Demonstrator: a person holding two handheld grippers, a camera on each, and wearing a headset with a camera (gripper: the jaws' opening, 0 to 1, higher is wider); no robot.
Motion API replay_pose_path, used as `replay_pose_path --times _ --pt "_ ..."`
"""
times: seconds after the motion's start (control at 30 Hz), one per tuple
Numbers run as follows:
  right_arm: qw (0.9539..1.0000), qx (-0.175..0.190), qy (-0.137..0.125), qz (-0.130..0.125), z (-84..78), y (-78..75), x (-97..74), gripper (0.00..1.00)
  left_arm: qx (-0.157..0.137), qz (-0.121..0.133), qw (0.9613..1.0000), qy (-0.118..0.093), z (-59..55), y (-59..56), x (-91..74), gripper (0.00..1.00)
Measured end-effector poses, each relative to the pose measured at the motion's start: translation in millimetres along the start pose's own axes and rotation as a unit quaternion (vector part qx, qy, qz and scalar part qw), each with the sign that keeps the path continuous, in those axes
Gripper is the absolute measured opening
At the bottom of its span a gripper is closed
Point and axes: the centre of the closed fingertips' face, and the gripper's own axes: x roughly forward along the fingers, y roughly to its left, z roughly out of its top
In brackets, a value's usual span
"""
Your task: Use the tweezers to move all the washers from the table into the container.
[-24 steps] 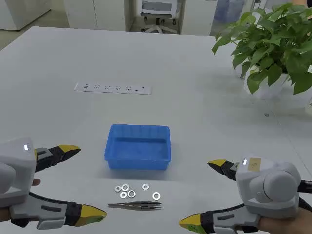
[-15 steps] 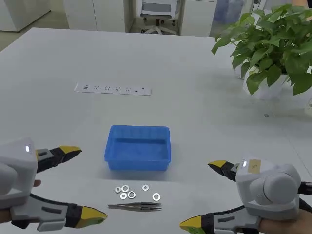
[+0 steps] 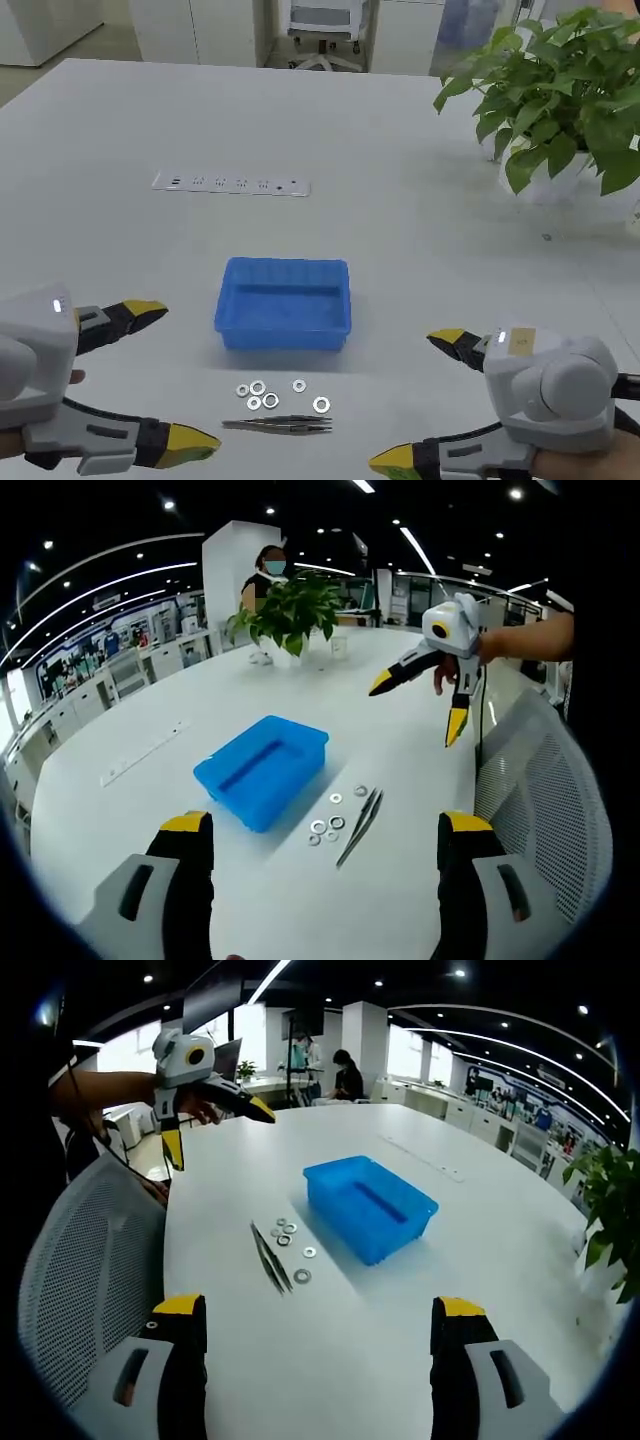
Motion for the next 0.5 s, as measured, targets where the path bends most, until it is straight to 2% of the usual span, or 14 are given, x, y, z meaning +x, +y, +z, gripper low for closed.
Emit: replay_pose_path --times 0.5 --pt "1.0000 -0.004 0.000 0.000 1.6 0.3 -0.1 0.94 0.003 -0.002 1.0000 0.003 -1.2 -2.3 0.5 0.98"
